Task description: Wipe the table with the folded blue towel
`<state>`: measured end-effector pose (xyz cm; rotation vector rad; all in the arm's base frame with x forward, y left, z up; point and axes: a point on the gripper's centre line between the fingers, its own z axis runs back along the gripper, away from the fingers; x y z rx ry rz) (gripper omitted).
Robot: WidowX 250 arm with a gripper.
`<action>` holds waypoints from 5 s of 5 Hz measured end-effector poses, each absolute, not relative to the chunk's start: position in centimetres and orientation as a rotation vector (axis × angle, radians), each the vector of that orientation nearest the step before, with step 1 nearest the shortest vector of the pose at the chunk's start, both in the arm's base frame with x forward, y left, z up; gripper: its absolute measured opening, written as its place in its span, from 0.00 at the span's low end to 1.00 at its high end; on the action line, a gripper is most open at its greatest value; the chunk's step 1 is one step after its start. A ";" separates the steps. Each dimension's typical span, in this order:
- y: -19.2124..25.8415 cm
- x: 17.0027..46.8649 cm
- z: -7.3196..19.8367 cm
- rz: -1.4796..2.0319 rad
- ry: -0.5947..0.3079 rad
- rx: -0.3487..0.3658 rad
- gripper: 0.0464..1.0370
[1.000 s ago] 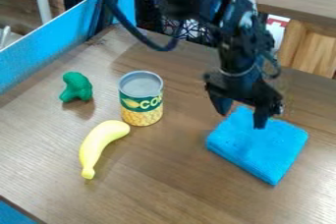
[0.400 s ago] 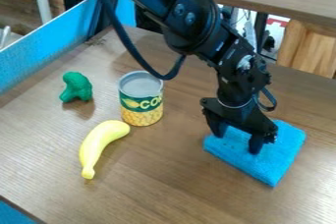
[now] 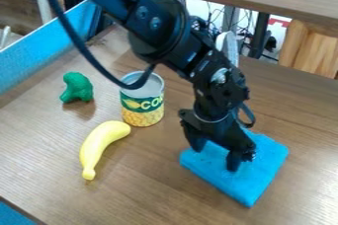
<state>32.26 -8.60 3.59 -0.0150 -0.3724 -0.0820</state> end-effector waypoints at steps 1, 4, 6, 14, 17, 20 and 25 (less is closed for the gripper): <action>-7.8 29.8 4.0 -0.101 -0.370 -0.011 0.96; -5.3 24.2 6.6 -0.100 -0.415 -0.080 0.96; -6.1 27.7 5.7 -0.053 -0.396 -0.085 0.96; -10.7 42.9 3.0 -0.088 -0.439 -0.026 0.96; -8.4 34.1 2.5 -0.159 -0.415 -0.016 0.96; -4.3 22.9 3.1 -0.236 -0.335 0.024 0.96; -8.0 37.8 2.3 -0.123 -0.416 -0.023 0.96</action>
